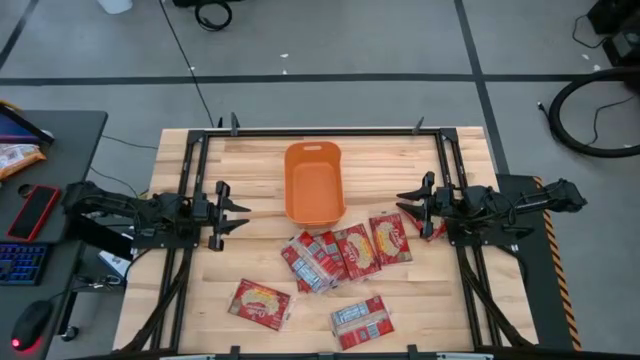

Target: Sort popcorn bags into baskets

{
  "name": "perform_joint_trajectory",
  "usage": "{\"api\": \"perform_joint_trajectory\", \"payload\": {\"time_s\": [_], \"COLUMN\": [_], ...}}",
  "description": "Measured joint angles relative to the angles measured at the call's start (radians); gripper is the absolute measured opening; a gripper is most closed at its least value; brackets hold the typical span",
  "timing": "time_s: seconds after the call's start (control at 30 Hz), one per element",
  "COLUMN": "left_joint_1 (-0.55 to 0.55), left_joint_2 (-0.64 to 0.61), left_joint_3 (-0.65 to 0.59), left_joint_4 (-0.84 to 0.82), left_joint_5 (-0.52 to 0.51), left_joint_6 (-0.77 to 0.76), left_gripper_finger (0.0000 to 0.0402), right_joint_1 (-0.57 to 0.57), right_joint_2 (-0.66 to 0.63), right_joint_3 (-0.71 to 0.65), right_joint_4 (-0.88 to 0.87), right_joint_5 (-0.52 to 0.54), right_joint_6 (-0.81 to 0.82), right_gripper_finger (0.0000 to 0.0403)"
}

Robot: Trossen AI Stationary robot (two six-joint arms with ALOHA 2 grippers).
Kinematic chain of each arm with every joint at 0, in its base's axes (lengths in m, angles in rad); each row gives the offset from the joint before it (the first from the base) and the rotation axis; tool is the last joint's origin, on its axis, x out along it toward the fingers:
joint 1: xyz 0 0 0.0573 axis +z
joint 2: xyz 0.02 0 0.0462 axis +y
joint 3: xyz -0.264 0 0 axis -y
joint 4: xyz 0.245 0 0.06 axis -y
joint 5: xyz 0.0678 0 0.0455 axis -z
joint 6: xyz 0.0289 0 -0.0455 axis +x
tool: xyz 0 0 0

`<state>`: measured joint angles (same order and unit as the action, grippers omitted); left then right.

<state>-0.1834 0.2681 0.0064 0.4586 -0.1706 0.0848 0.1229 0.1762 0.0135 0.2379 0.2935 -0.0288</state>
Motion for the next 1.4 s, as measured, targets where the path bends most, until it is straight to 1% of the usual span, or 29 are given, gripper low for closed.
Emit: {"api": "perform_joint_trajectory", "payload": {"time_s": [0.07,0.2,0.27,0.4,0.53,0.63,0.73,0.8,0.93,1.03,1.1,1.17,1.27,1.4], "left_joint_1": [0.0,0.0,0.0,0.0,0.0,-0.012,-0.051,-0.08,-0.123,-0.135,-0.136,-0.135,-0.135,-0.144], "left_joint_2": [0.0,0.0,0.0,0.0,0.007,0.06,0.149,0.216,0.345,0.443,0.511,0.582,0.698,0.864], "left_joint_3": [0.0,0.0,0.0,0.0,0.015,0.069,0.116,0.131,0.139,0.139,0.143,0.158,0.208,0.309], "left_joint_4": [0.005,0.018,0.012,-0.01,-0.016,-0.033,-0.068,-0.068,-0.069,-0.067,-0.058,-0.062,-0.087,-0.123], "left_joint_5": [0.0,0.001,0.003,0.066,0.197,0.283,0.302,0.292,0.199,0.189,0.162,0.113,0.057,0.026], "left_joint_6": [-0.081,-0.36,-0.422,-0.451,-0.461,-0.472,-0.442,-0.415,-0.365,-0.317,-0.322,-0.327,-0.312,-0.266], "left_gripper_finger": [0.0125,0.0125,0.0125,0.0125,0.0125,0.0125,0.0125,0.0125,0.0125,0.0125,0.0125,0.0125,0.0125,0.0125], "right_joint_1": [0.0,0.0,0.0,0.0,0.0,0.0,0.0,0.0,0.0,0.0,0.0,0.0,0.0,0.0], "right_joint_2": [0.0,0.0,0.0,0.0,0.0,0.0,0.0,0.0,0.0,0.0,0.0,0.0,0.0,0.0], "right_joint_3": [0.0,0.0,0.0,0.0,0.0,0.0,0.0,0.0,0.0,0.0,0.0,0.0,0.0,0.0], "right_joint_4": [0.0,0.0,0.0,0.0,0.0,0.0,0.0,0.0,0.001,0.001,0.001,0.001,0.001,0.001], "right_joint_5": [0.0,0.0,0.0,0.0,0.0,0.0,0.0,0.0,0.0,0.0,0.0,0.0,0.0,0.0], "right_joint_6": [0.0,0.0,0.0,0.0,0.0,0.0,0.0,0.0,0.0,0.0,0.0,0.0,0.0,0.0], "right_gripper_finger": [0.0119,0.0119,0.0119,0.0119,0.0119,0.0119,0.0119,0.0119,0.0119,0.0119,0.0119,0.0119,0.0119,0.0119]}}
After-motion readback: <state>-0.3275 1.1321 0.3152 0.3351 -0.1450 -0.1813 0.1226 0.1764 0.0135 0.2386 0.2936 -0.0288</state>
